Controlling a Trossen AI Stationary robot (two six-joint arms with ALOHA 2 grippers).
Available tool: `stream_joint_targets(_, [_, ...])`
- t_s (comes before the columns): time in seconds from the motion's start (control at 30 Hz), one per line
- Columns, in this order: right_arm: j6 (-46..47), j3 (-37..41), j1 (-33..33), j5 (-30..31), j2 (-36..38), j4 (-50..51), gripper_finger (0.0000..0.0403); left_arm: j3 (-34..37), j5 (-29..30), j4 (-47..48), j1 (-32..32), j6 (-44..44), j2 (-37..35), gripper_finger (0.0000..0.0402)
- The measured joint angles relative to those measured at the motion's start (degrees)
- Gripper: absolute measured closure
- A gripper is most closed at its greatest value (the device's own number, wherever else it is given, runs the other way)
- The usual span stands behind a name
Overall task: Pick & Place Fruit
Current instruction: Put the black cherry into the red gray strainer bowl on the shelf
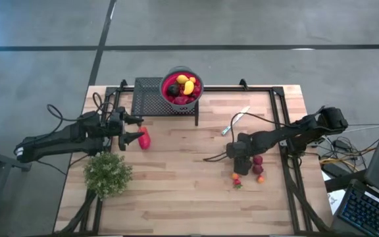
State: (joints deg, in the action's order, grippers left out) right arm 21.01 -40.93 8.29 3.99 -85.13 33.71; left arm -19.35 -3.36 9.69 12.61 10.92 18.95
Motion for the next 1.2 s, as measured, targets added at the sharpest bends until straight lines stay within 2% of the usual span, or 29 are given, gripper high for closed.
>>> stream_joint_targets(0.4, [-1.4,-0.1,0.0,-0.2,-2.6,-1.0,0.0196,0.0,0.0,0.0,0.0,0.0,0.0,0.009])
stream_joint_targets(0.77, [-1.5,0.0,0.0,0.0,-2.5,-2.7,0.0196,0.0,0.0,0.0,0.0,0.0,0.0,0.009])
stream_joint_targets(1.2, [-1.5,0.0,0.0,-1.1,-2.5,-2.7,0.0252,0.0,0.0,0.0,0.0,0.0,0.0,0.009])
